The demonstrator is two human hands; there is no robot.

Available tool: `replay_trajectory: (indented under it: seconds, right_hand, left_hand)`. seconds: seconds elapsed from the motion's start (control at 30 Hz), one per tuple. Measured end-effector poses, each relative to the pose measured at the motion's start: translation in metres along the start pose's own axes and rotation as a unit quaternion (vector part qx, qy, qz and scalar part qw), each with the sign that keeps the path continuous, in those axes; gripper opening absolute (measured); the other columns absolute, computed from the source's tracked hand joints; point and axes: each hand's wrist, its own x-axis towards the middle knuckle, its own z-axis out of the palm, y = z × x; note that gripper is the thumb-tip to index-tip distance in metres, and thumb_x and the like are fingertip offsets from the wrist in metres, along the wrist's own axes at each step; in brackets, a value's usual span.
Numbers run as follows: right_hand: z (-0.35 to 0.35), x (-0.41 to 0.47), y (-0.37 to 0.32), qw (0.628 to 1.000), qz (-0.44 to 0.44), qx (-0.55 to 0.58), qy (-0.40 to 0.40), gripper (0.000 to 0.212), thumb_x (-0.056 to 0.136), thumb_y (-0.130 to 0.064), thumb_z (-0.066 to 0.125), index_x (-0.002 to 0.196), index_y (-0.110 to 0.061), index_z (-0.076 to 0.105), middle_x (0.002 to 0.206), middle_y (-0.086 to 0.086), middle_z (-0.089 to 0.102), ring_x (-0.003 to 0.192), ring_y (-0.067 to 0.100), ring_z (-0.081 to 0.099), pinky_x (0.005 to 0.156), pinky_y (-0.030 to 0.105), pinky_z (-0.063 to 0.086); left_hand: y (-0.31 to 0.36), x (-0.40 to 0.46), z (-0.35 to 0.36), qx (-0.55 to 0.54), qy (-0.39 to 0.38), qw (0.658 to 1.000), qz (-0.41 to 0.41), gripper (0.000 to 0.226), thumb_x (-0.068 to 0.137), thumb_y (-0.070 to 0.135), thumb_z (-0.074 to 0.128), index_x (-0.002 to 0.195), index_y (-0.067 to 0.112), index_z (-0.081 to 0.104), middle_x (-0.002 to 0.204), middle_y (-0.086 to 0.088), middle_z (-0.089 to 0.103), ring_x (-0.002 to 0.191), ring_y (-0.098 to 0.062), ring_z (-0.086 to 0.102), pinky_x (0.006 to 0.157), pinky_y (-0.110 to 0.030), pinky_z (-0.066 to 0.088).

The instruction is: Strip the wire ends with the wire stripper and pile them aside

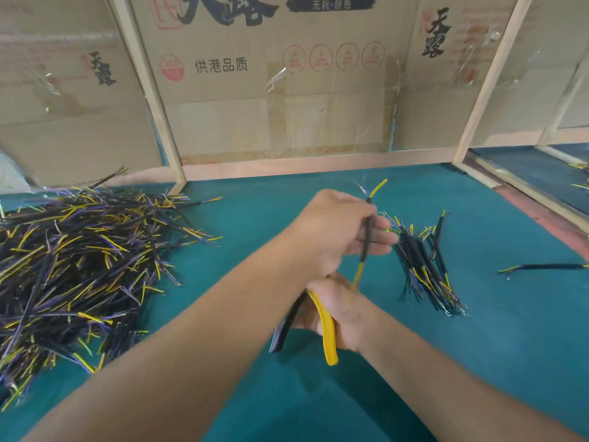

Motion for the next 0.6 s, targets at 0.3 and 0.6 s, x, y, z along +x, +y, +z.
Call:
replay_trajectory:
  seconds: [0.3, 0.6]
  right_hand:
    - [-0.008, -0.007, 0.006, 0.993, 0.078, 0.038, 0.083, 0.042, 0.102, -0.021, 0.048, 0.065, -0.013, 0.065, 0.065, 0.005, 0.063, 0.06, 0.019, 0.057, 0.061, 0.026, 0.039]
    - [-0.006, 0.0, 0.001, 0.998, 0.036, 0.044, -0.032, 0.036, 0.072, -0.029, 0.082, 0.098, -0.014, 0.062, 0.086, 0.003, 0.062, 0.07, 0.015, 0.058, 0.061, 0.025, 0.05]
  left_hand:
    - [-0.041, 0.099, 0.061, 0.248, 0.066, 0.965, -0.061, 0.022, 0.099, 0.01, 0.055, 0.08, 0.0, 0.054, 0.069, -0.017, 0.063, 0.069, -0.035, 0.071, 0.061, -0.034, 0.054]
    - [-0.029, 0.032, 0.031, 0.42, -0.027, 0.882, 0.212, 0.021, 0.1, 0.029, 0.056, 0.105, 0.01, 0.064, 0.102, -0.004, 0.07, 0.097, -0.021, 0.063, 0.081, -0.033, 0.051]
